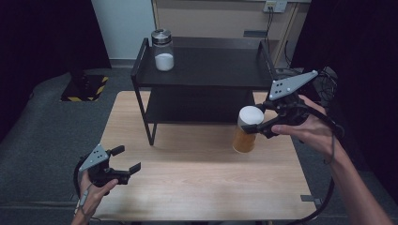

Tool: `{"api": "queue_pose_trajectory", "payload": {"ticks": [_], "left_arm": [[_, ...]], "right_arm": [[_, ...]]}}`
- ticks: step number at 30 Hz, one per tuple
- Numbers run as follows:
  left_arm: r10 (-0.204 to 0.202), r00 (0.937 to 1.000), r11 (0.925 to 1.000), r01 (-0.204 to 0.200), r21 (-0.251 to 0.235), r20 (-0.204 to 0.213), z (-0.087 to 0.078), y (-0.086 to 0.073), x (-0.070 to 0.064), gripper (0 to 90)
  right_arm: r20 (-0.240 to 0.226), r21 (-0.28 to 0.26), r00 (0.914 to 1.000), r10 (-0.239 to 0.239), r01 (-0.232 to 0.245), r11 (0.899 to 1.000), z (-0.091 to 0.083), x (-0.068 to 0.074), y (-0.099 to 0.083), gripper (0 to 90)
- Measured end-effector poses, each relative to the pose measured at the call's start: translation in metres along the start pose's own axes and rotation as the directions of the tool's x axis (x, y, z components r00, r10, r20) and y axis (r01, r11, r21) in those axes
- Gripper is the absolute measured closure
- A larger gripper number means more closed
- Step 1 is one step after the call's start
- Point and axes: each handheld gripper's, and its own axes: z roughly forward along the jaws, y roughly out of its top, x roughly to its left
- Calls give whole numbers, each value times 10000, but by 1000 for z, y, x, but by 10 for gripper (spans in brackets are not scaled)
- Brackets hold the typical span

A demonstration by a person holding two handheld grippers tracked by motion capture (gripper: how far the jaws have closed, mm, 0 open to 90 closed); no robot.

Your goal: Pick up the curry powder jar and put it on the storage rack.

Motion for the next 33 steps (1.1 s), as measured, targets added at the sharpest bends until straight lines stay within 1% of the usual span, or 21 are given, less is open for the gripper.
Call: {"api": "queue_pose_trajectory", "payload": {"ticks": [3,9,18,26,29,33], "left_arm": [[3,10000,10000,-3,20,13,0,0,1,2],[-82,10000,10000,82,14,17,1,-1,3,2],[-194,9998,9998,193,28,55,3,-2,7,2],[-280,9996,9996,280,-21,50,3,-3,9,2],[-306,9995,9995,307,-34,58,3,-3,10,2],[-292,9996,9996,292,-11,66,3,-3,10,2]], "right_arm": [[-1,-54,10000,30,-30,10000,-5,-3,12,341],[65,-29,9998,-184,185,9998,-16,-8,42,341],[36,-10,9998,-189,189,9998,-23,-19,75,341],[51,0,9999,-148,148,9999,-23,-28,94,341],[73,-55,10000,-43,43,10000,-23,-31,99,341],[241,-101,9996,169,-167,9998,-24,-37,108,341]]}}
